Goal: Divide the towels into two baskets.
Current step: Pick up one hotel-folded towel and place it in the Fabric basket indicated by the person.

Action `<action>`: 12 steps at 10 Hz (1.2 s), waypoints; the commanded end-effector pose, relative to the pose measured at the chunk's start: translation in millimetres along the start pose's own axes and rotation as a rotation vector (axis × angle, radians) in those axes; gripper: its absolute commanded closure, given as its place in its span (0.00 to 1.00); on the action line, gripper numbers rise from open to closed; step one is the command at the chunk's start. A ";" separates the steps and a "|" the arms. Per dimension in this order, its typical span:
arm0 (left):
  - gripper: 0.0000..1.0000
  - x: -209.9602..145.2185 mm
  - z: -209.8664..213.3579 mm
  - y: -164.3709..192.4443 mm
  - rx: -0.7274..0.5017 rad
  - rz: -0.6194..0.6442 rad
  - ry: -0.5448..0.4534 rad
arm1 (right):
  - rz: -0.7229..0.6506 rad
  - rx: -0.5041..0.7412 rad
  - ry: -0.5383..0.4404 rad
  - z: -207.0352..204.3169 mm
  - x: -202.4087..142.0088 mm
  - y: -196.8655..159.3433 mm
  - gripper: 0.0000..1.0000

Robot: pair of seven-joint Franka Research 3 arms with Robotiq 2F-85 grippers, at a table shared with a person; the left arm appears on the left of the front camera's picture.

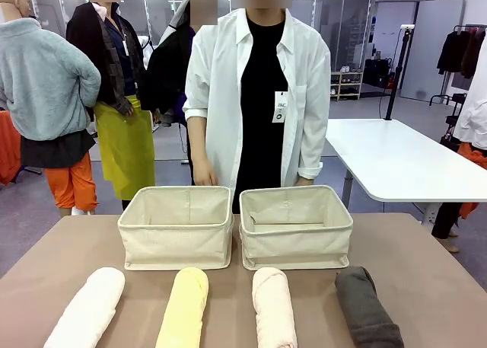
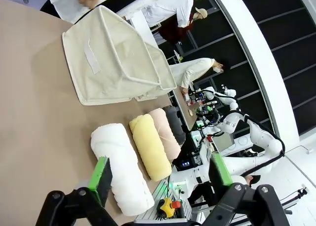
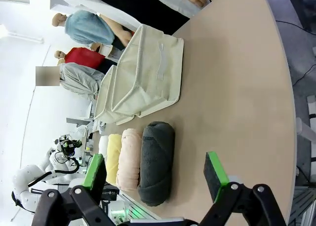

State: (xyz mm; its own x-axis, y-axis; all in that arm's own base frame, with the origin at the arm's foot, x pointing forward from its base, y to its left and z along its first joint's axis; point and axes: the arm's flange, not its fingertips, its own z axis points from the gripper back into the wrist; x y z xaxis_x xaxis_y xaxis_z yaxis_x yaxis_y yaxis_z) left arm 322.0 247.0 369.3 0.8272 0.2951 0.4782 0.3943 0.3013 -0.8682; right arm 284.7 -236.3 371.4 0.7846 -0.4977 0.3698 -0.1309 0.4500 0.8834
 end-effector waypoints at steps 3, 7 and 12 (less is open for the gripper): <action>0.00 -2.1 3.1 -0.8 -0.003 -0.002 0.003 | 0.007 0.008 -0.008 1.5 1.4 0.6 0.00; 0.00 -2.1 3.1 -0.8 -0.003 -0.002 0.003 | 0.007 0.008 -0.008 1.5 1.4 0.6 0.00; 0.00 -2.1 3.1 -0.8 -0.003 -0.002 0.003 | 0.007 0.008 -0.008 1.5 1.4 0.6 0.00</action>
State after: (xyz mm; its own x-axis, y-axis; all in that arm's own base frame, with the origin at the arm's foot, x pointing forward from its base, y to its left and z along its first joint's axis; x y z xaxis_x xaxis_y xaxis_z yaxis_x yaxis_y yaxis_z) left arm 321.8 247.1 369.3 0.8271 0.2955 0.4781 0.3941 0.3016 -0.8682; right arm 284.9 -236.0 371.1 0.7855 -0.4968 0.3690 -0.1298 0.4507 0.8832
